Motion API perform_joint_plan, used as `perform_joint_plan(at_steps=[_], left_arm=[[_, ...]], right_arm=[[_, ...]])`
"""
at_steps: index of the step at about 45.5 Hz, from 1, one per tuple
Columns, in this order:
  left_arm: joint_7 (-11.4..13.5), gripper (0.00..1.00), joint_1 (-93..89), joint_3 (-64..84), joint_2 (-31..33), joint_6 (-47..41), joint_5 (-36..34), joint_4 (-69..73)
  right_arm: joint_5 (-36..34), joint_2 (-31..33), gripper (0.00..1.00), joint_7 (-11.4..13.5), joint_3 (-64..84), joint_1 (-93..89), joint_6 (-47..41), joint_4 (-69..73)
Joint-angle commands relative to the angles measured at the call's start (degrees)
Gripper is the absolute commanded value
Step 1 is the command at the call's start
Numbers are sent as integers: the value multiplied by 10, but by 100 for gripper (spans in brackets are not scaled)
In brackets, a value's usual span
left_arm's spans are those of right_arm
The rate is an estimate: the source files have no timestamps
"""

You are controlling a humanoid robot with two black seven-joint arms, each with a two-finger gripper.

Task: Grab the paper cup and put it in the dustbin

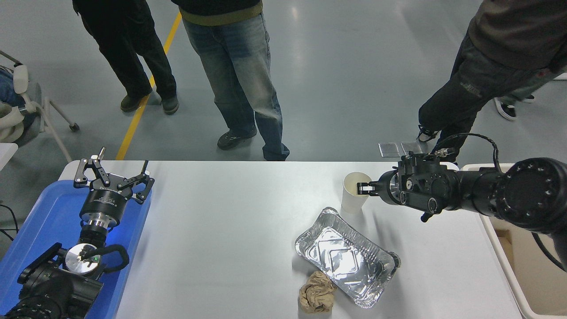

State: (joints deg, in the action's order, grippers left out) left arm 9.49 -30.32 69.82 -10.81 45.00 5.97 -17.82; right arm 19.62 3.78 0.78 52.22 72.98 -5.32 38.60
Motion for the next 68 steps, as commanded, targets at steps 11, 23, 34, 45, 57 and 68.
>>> perform_joint_plan(at_steps=[11, 23, 34, 45, 57, 68], left_arm=[[0, 99, 0, 0, 0, 0, 0, 0], [-1, 99, 0, 0, 0, 0, 0, 0], [-1, 99, 0, 0, -1, 0, 0, 0], [-1, 99, 1, 1, -1, 0, 0, 0], [-1, 99, 1, 1, -1, 0, 0, 0], [-1, 99, 1, 1, -1, 0, 0, 0]], right_arm=[[-8, 3, 0, 5, -5, 11, 0, 4], [-11, 76, 0, 4, 24, 173, -19, 170], [-30, 160, 0, -5, 107, 427, -137, 337], [-77, 164, 0, -17, 180, 675, -270, 421], [-78, 161, 0, -17, 209, 775, -348, 431], [-78, 158, 0, -17, 236, 783, -345, 431]])
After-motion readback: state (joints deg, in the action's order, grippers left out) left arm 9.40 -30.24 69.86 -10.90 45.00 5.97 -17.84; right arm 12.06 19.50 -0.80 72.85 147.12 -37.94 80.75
